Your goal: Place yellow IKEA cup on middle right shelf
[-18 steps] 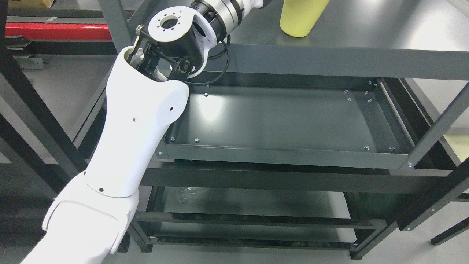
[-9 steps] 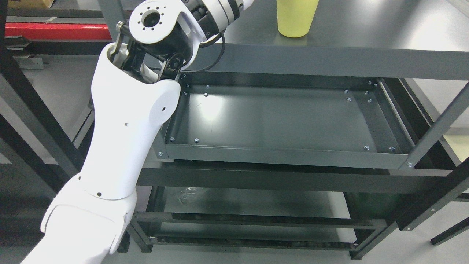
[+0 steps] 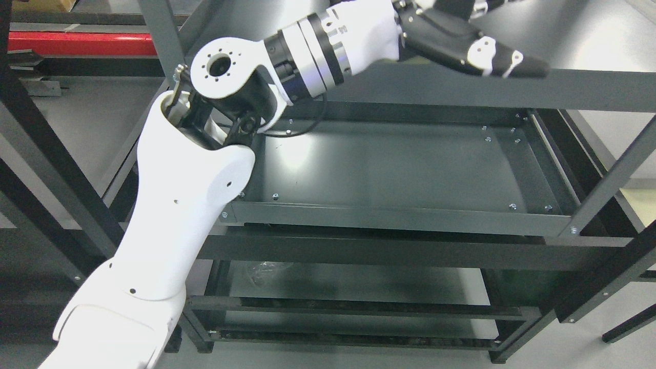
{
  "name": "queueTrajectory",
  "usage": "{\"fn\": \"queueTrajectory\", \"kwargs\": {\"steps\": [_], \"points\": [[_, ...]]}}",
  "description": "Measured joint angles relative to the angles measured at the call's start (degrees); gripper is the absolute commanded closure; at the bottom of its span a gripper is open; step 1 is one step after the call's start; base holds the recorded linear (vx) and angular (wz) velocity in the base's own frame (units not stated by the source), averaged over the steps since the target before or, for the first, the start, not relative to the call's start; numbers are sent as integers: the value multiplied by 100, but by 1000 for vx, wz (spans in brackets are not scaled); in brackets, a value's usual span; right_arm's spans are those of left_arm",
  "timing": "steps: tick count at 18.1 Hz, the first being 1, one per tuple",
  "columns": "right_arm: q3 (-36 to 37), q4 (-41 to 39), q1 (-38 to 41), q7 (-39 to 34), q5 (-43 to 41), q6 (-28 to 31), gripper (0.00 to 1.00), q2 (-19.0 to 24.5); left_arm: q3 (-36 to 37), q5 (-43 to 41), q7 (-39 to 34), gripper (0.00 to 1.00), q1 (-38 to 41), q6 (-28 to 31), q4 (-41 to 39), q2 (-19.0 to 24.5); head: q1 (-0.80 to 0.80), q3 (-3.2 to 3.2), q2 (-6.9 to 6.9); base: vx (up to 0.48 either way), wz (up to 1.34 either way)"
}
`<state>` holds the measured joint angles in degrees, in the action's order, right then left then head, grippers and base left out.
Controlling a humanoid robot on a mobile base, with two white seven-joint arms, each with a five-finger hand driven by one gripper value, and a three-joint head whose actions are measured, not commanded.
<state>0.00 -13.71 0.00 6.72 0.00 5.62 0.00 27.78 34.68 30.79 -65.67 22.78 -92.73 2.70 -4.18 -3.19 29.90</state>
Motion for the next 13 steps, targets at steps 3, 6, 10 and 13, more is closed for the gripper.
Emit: {"fn": "queueTrajectory", "kwargs": {"steps": [3,6,10,13], "points": [[0,0,0,0,0,-7,1,0,446,201,23,2,496,-38,-129,64,0,0,0,0,0],[0,0,0,0,0,-14,1,0,822,155,9,2,1141,-127,-198,100,0,0,0,0,0],[0,0,0,1,0,-21,1,0,1005,-584,-160,2,2077,-935,-19,22,0,0,0,0,0],[0,0,0,1,0,-23,1,0,777,-1192,-664,2,2634,-1263,193,-45,0,0,0,0,0]]}}
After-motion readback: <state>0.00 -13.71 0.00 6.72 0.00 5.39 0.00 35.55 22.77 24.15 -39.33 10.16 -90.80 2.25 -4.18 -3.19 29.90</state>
